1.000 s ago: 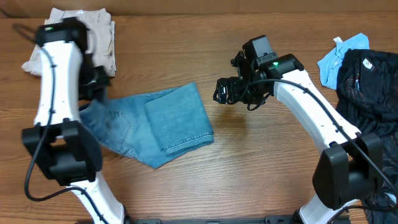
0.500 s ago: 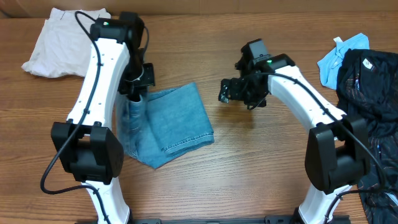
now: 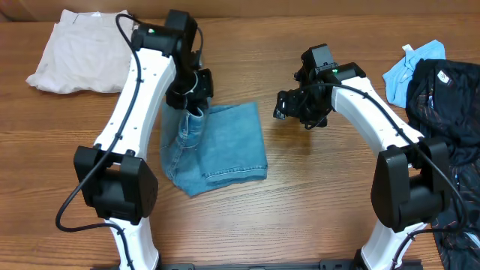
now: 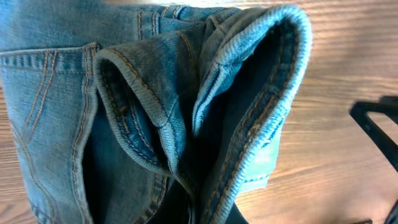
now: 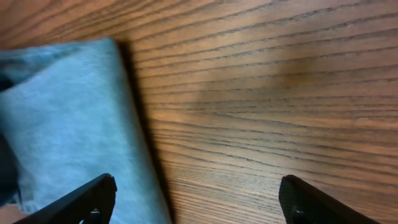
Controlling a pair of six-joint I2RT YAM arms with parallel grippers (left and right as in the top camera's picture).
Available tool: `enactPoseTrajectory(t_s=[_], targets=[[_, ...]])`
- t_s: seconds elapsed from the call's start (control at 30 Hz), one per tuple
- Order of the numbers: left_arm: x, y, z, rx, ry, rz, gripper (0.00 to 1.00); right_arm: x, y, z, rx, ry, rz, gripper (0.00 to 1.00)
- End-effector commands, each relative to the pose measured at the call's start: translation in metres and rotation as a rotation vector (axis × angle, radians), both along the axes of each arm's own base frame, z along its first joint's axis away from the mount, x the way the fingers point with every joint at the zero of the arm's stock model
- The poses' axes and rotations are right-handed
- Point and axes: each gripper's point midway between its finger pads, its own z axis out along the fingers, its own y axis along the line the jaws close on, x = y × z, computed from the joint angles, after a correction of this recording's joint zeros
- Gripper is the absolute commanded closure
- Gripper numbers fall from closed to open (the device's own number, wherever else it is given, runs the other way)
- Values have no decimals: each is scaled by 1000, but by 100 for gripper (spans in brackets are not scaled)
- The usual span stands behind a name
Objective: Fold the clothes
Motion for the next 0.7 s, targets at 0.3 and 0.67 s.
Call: enactPoseTrajectory(t_s=[0.3, 0.67], targets=[[4, -37, 25, -92, -64, -39, 96, -16, 10, -45, 32, 156, 8, 60], [7, -59, 37, -115, -116, -73, 96, -23, 31, -42, 81, 165, 50, 78]])
